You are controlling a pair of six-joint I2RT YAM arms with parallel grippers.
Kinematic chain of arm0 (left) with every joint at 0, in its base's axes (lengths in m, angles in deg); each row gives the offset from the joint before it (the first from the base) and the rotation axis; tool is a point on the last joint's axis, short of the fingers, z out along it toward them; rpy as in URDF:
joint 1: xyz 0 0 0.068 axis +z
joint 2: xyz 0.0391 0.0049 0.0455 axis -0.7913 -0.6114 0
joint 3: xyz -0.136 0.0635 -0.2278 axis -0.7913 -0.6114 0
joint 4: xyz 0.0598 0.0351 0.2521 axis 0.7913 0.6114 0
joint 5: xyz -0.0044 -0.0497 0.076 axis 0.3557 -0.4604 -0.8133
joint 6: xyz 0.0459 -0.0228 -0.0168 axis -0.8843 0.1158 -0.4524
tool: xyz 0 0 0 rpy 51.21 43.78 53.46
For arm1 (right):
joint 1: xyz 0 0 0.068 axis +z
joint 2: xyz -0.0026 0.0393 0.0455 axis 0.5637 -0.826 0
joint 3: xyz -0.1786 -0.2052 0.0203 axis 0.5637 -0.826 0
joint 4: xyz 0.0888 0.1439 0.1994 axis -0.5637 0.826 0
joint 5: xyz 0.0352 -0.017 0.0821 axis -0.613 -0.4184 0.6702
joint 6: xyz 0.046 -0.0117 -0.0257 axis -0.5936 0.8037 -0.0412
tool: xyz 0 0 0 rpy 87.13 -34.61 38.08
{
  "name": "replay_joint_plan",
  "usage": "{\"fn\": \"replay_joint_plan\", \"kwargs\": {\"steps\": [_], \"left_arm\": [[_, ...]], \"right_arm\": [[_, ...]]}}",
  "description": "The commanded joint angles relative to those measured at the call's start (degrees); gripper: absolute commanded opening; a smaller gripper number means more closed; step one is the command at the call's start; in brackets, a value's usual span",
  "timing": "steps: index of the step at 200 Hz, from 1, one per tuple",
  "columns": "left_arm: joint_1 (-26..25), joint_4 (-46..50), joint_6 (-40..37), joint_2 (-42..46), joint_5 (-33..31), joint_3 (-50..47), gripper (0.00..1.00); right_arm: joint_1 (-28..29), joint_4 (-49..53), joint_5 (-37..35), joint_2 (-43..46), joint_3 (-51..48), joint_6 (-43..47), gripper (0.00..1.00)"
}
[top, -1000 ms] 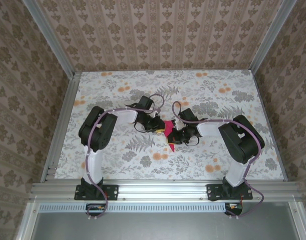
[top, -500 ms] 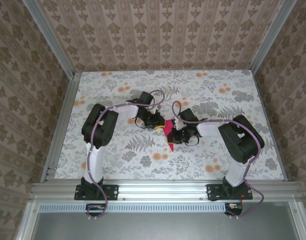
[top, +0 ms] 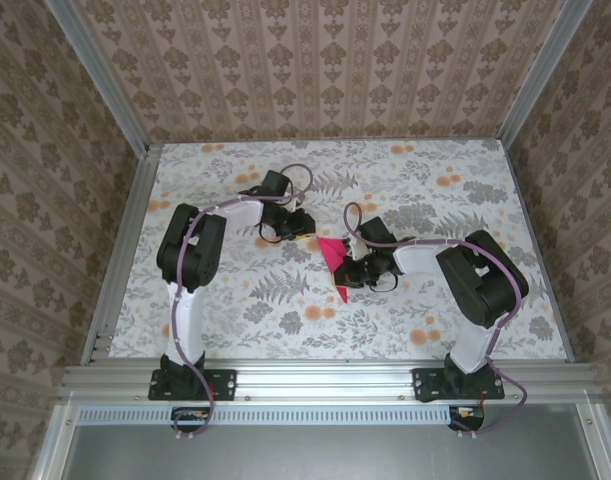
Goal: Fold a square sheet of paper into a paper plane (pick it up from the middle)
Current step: Fold the wing for the fifth time at the center of the table.
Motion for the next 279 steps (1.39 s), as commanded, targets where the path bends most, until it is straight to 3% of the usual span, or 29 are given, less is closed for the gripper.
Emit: {"fn": "replay_joint_plan", "kwargs": {"steps": [1, 70, 124, 226, 279], "left_arm": [[-0.2, -2.6, -2.0, 4.5, -0.9, -1.0, 0.26], [-0.1, -8.8, 1.4, 13.7, -5.5, -12.7, 0.30], [-2.5, -13.8, 3.0, 16.0, -3.1, -18.2, 0.31], [-7.1, -17.0, 2.1, 12.3, 2.1, -16.1, 0.31], [-8.1, -16.1, 1.6, 9.3, 1.9, -13.9, 0.30]], "right_arm": [[0.3, 7.3, -1.8, 0.2, -3.0, 1.1, 0.02], [-0.3, 7.7, -0.6, 8.9, 2.2, 1.5, 0.10], [-1.3, 8.2, -6.5, 3.8, 6.4, 1.6, 0.13], [-2.4, 7.0, -10.6, -1.7, 6.3, 0.6, 0.13], [-2.8, 7.9, -12.0, -3.5, 5.5, -1.1, 0.12]]}}
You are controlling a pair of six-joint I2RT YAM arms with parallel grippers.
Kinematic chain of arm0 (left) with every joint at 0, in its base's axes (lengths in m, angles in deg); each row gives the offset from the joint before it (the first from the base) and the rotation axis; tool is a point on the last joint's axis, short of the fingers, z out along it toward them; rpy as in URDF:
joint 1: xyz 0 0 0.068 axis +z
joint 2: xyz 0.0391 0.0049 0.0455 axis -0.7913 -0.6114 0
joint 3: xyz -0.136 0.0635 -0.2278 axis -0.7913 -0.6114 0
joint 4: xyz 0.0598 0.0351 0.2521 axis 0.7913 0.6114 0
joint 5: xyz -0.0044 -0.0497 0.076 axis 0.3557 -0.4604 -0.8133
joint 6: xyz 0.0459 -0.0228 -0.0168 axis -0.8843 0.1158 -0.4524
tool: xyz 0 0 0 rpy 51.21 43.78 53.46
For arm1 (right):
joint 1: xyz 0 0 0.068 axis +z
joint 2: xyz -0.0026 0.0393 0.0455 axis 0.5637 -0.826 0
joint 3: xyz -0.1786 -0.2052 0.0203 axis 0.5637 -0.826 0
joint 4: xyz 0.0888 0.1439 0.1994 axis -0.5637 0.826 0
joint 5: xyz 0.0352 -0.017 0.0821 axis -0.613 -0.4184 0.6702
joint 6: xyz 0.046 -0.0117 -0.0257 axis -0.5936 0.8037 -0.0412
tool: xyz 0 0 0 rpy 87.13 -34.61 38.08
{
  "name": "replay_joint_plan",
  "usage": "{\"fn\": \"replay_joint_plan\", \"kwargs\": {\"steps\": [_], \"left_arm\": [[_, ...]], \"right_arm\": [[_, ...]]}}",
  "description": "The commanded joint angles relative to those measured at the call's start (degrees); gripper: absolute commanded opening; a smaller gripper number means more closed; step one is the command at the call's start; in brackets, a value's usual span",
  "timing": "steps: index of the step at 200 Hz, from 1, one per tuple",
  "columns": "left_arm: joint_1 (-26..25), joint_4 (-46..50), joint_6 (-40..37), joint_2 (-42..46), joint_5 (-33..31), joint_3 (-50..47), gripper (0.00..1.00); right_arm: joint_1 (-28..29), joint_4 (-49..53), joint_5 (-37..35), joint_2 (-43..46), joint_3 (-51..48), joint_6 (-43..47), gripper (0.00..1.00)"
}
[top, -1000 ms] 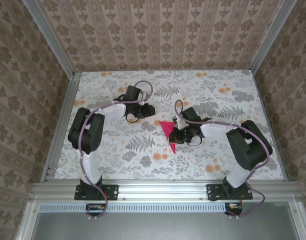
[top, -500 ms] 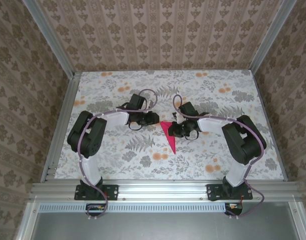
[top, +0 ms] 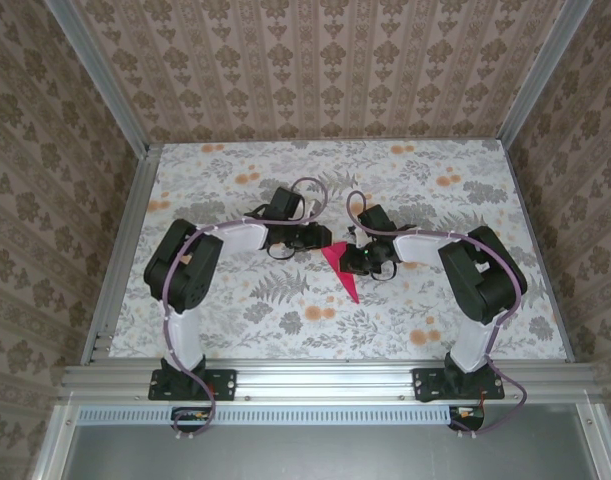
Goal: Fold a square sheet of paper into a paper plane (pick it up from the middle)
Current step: Fold the wing for the fifth time at the center of the table.
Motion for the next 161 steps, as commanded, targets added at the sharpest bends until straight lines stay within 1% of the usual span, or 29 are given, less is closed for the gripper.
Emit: {"fn": "replay_joint_plan", "kwargs": {"steps": [1, 60, 100, 161], "left_arm": [[-0.1, 0.1, -1.1, -1.3, 1.0, 1.2, 0.30], [-0.2, 1.4, -1.7, -3.5, -1.2, 2.1, 0.30], [0.3, 3.8, -2.1, -5.6, -4.8, 4.4, 0.29], [1.8, 7.2, -2.3, -7.8, -7.7, 7.4, 0.29]], "right_arm": [[-0.5, 1.7, -2.7, -2.2, -1.3, -1.7, 0.12], [-0.9, 1.5, -2.4, -3.8, -2.4, -3.1, 0.10], [-0.9, 2.6, -2.1, -4.4, -2.8, -1.9, 0.09], [-0.9, 4.3, -3.0, -5.8, -4.5, 0.3, 0.07]]}}
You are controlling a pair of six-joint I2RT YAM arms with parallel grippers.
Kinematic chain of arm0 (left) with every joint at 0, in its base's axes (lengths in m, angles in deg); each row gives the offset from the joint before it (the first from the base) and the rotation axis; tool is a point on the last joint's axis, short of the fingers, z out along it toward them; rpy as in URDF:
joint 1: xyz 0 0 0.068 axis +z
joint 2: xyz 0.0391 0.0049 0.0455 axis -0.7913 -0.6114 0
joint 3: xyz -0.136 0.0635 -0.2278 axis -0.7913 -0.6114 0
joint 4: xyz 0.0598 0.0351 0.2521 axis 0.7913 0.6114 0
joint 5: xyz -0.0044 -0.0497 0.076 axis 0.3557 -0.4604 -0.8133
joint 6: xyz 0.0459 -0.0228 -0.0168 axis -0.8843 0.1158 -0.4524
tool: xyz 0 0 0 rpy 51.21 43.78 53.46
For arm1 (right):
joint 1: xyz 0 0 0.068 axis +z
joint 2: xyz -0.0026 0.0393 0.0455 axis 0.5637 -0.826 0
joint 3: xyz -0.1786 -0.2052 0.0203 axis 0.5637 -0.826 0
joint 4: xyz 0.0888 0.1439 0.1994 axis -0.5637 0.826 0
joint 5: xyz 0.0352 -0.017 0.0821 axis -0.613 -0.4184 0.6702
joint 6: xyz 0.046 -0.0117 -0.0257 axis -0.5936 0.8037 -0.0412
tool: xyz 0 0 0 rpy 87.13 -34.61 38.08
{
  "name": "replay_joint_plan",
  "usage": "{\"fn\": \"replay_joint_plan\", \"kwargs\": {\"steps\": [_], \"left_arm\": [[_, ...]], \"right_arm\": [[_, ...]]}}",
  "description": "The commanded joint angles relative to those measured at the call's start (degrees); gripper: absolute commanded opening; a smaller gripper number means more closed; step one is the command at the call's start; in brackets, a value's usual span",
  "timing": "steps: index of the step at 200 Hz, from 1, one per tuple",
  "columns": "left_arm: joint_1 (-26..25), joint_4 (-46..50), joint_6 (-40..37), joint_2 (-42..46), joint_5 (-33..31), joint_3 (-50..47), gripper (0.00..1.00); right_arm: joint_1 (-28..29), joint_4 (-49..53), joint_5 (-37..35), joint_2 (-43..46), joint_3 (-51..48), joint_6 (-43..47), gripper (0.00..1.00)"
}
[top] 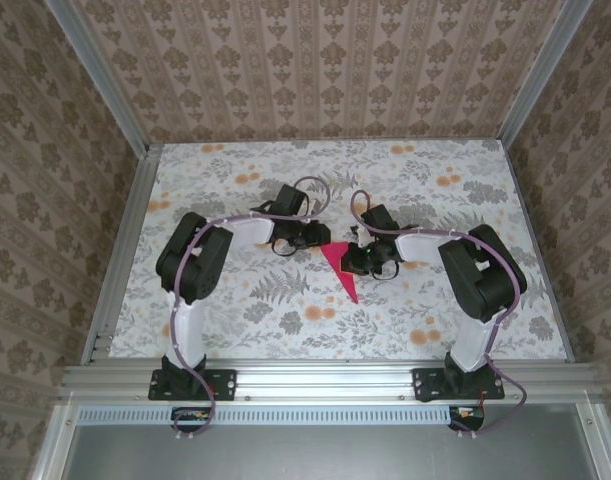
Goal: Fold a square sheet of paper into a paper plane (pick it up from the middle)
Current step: Fold the wing for the fifth time at the center of the table.
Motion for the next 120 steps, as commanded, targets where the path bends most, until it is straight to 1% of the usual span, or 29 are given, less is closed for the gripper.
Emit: {"fn": "replay_joint_plan", "kwargs": {"steps": [1, 77, 120], "left_arm": [[1.0, 3.3, -1.6, -2.0, -2.5, 1.6, 0.29], [1.3, 4.0, -1.8, -4.3, -2.9, 1.1, 0.29], [1.5, 2.6, -4.3, -4.6, -3.7, -0.4, 0.29]], "right_arm": [[0.2, 5.6, -5.9, -4.9, -3.8, 2.0, 0.07], [0.1, 5.1, -5.3, -3.5, -3.8, 1.6, 0.07], [0.1, 4.6, -4.4, -3.4, -3.5, 1.2, 0.07]]}}
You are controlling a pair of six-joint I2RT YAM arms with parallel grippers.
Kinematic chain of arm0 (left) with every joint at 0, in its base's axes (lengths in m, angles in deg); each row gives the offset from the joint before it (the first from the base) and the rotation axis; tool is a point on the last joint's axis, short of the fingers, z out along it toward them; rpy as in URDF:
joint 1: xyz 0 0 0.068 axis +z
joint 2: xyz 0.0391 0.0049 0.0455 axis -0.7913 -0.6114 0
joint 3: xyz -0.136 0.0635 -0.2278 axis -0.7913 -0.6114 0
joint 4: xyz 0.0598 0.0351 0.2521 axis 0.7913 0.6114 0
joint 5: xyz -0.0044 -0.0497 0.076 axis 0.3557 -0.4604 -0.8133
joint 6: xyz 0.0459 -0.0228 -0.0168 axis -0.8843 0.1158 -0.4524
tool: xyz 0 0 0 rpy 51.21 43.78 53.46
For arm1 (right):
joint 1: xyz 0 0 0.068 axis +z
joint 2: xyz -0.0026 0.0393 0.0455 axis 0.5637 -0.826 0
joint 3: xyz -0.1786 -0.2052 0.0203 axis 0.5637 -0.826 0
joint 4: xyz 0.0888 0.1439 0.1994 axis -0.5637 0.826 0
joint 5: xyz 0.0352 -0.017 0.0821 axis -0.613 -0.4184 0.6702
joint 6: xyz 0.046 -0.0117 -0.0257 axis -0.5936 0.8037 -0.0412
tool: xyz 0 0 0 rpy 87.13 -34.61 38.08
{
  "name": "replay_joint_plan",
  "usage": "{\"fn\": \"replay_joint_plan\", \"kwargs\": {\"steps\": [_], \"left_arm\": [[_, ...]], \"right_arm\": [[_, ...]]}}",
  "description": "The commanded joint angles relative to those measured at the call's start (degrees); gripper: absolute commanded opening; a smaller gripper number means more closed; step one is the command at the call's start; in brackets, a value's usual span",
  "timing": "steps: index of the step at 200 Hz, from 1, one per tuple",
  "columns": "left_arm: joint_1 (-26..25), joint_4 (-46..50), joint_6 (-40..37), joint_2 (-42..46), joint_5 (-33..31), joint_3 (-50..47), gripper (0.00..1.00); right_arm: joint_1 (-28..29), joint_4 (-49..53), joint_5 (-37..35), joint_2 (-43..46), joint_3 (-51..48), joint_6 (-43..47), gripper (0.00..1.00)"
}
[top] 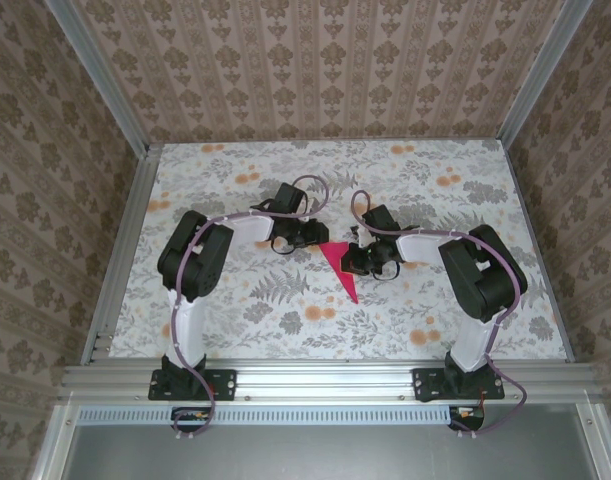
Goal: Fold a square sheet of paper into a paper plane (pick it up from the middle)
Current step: Fold the wing for the fifth time at the center of the table, then move a paper plane to the center of the table.
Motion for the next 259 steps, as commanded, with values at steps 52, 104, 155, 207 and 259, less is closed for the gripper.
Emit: {"fn": "replay_joint_plan", "kwargs": {"steps": [52, 104, 155, 207, 259], "left_arm": [[2.1, 5.7, -5.9, 2.7, -4.0, 4.7, 0.30], [2.7, 10.1, -4.2, 10.1, -9.0, 4.0, 0.38], [-1.7, 18.3, -2.2, 15.2, -17.3, 1.5, 0.55], [-10.0, 23.9, 5.4, 14.3, -21.2, 3.0, 0.69], [-14.2, 32.3, 7.8, 4.4, -23.2, 14.0, 0.70]], "right_arm": [[0.4, 3.8, -3.3, -0.4, -2.0, -1.2, 0.09], [0.4, -1.7, -0.7, 10.8, -0.5, -4.2, 0.24], [-0.7, 1.3, -15.9, 23.8, -5.8, -2.7, 0.49], [-4.7, 5.0, -28.4, 32.6, -11.5, -2.9, 0.70], [-5.8, 4.5, -30.0, 34.2, -14.7, -3.4, 0.77]]}}
